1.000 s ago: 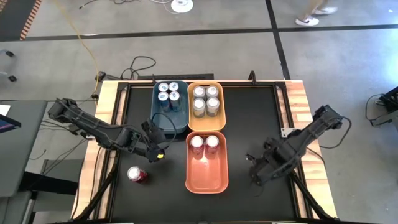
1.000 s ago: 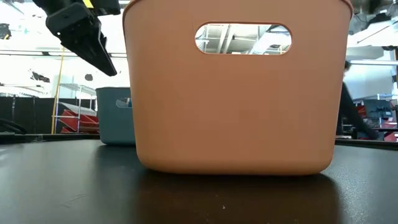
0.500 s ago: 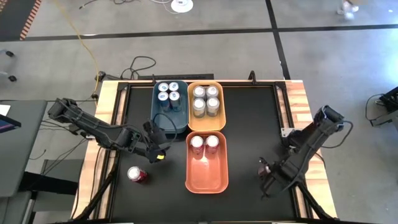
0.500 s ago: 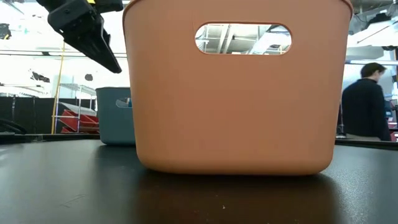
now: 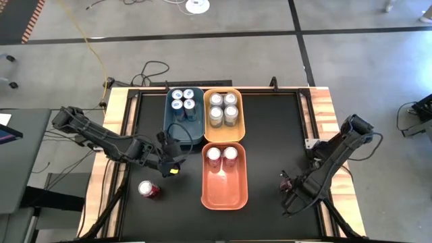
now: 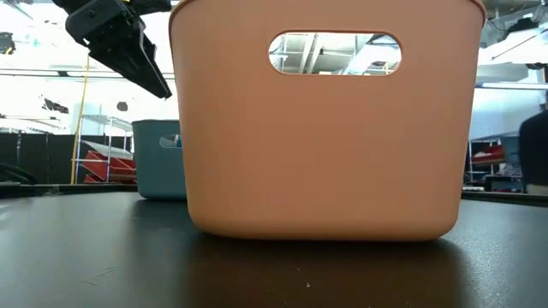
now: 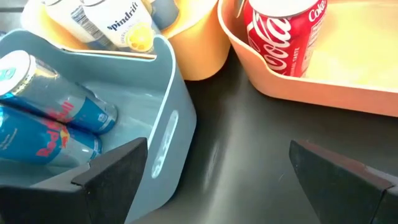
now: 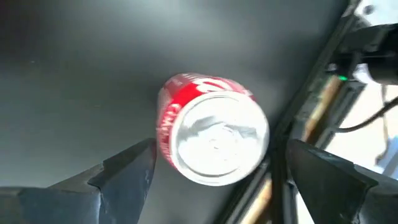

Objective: Sort soda cans
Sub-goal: Put the red soda can into the orange bin

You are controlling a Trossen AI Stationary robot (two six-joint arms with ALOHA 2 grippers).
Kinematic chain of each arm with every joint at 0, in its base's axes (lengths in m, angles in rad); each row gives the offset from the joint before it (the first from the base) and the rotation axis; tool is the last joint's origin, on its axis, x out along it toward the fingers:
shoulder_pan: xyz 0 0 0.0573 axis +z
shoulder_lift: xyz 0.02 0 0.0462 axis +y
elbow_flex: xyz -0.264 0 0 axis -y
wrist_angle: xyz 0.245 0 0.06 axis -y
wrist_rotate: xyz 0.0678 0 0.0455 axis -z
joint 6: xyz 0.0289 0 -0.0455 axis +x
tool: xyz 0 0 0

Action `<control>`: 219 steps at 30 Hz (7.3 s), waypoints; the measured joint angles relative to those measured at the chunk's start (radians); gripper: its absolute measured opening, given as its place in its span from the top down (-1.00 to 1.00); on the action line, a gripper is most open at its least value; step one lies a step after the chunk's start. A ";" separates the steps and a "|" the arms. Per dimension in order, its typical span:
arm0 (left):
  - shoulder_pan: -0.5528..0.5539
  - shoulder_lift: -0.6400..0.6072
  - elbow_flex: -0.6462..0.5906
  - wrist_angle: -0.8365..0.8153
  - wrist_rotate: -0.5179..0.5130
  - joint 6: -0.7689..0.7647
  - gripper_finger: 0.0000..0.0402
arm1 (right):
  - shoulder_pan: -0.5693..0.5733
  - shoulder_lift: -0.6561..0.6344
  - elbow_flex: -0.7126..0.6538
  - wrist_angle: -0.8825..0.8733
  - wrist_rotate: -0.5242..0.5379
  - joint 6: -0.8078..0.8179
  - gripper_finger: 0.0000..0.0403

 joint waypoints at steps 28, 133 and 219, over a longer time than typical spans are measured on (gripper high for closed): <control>0.000 0.000 0.000 0.002 0.000 -0.003 -0.94 | -0.012 0.000 -0.111 0.144 0.032 -0.059 -0.43; -0.034 0.000 0.024 -0.013 0.112 -0.143 -0.94 | -0.476 0.416 0.426 0.363 0.207 -1.471 -0.85; -0.163 0.000 0.176 -0.253 0.243 -0.236 -0.94 | -0.425 0.367 0.454 0.395 0.288 -1.403 -0.99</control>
